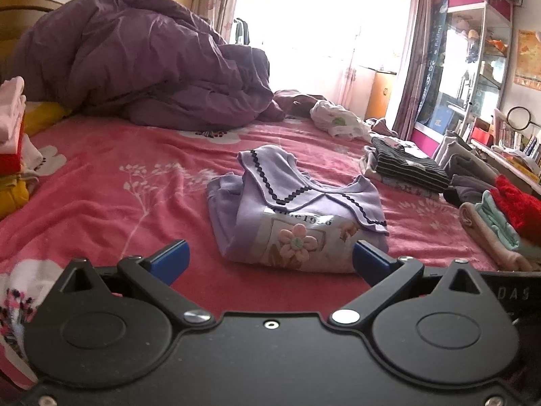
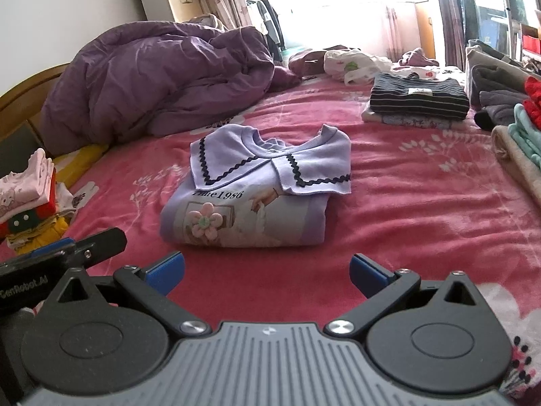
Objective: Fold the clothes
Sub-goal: 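Approach the folded lavender sweatshirt with both grippers open, then grasp the sweatshirt collar edge with both grippers and lift it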
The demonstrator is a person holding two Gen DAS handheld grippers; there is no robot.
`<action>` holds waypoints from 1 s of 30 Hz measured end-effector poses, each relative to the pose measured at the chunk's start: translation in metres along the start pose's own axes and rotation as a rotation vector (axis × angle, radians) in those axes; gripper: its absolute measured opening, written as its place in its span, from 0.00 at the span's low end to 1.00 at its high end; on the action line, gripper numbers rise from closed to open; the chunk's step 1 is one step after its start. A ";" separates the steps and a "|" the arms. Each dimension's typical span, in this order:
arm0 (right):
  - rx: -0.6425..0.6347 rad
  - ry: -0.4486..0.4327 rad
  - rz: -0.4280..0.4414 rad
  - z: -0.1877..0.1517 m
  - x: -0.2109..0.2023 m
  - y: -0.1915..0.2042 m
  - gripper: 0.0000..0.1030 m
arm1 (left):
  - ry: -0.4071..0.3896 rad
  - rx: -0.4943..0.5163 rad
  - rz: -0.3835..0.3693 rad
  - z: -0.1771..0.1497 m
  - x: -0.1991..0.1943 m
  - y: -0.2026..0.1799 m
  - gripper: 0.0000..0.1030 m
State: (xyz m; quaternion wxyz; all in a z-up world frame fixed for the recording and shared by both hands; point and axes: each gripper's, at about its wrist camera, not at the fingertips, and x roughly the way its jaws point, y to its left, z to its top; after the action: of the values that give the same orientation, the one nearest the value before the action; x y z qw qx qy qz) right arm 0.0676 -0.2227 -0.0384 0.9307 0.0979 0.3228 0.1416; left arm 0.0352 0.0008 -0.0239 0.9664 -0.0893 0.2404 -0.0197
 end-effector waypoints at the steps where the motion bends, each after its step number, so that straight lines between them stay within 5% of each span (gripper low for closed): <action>1: -0.001 0.000 0.001 0.000 0.002 -0.001 1.00 | 0.002 0.000 0.002 0.001 0.003 0.000 1.00; 17: 0.032 0.012 0.097 0.018 0.048 -0.030 1.00 | 0.070 -0.049 0.014 0.011 0.049 0.004 1.00; 30: 0.168 -0.032 0.209 0.045 0.097 -0.072 1.00 | 0.110 -0.016 -0.076 0.048 0.115 0.020 1.00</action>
State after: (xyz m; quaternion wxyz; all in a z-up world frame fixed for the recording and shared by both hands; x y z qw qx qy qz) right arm 0.1829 -0.2627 -0.0791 0.9044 0.2108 0.3066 0.2088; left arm 0.1598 0.0193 -0.0388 0.9495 -0.1050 0.2896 -0.0591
